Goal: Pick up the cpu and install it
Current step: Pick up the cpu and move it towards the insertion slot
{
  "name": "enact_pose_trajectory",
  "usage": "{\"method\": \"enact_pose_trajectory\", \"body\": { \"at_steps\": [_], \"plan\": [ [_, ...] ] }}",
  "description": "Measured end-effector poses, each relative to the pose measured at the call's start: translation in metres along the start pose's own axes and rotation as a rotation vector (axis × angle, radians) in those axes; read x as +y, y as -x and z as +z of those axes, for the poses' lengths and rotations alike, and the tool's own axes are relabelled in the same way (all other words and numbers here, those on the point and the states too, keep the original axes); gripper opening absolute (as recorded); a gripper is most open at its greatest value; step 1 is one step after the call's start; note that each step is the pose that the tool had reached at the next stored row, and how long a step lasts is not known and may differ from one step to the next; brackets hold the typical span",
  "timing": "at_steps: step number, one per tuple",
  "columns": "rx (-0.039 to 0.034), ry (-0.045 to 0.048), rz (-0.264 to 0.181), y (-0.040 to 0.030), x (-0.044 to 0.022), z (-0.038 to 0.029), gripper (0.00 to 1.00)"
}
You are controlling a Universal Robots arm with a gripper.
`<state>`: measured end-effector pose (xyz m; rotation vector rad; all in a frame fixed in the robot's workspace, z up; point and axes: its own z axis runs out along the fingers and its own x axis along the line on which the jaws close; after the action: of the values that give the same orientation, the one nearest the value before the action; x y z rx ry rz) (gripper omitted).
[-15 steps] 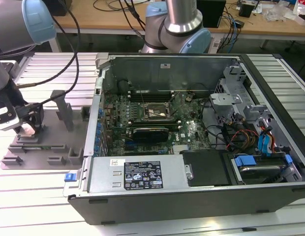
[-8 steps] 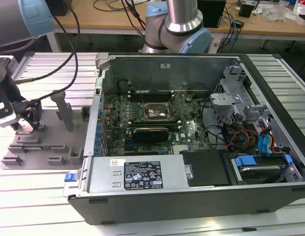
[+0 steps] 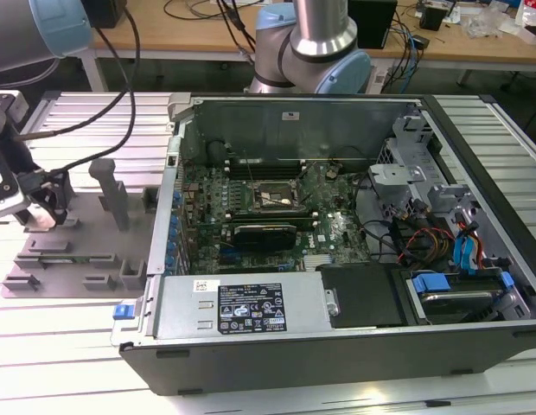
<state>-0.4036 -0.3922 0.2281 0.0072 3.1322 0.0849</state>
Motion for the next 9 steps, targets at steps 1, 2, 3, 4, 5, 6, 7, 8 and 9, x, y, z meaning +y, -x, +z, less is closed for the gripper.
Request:
{"method": "enact_pose_trajectory", "body": {
  "at_steps": [1, 2, 3, 4, 5, 6, 7, 8, 9],
  "plan": [
    [0.0000, 0.0000, 0.000, 0.0000, 0.0001, -0.0029, 0.55],
    [0.0000, 0.0000, 0.000, 0.0000, 0.0002, -0.0042, 0.55],
    [0.0000, -0.0001, 0.000, 0.0000, 0.0003, -0.0055, 0.55],
    [0.0000, 0.0000, 0.000, 0.0000, 0.0004, -0.0065, 0.55],
    [0.0000, 0.0000, 0.000, 0.0001, 0.0004, -0.0073, 0.55],
    [0.0000, 0.0000, 0.000, 0.0001, 0.0005, -0.0085, 0.55],
    [0.0000, 0.0000, 0.000, 0.0001, 0.0006, -0.0103, 0.55],
    [0.0000, 0.0000, 0.000, 0.0001, 0.0006, -0.0116, 0.55],
    [-0.0001, 0.0000, 0.000, 0.0001, 0.0007, -0.0127, 0.55]
  ]
}}
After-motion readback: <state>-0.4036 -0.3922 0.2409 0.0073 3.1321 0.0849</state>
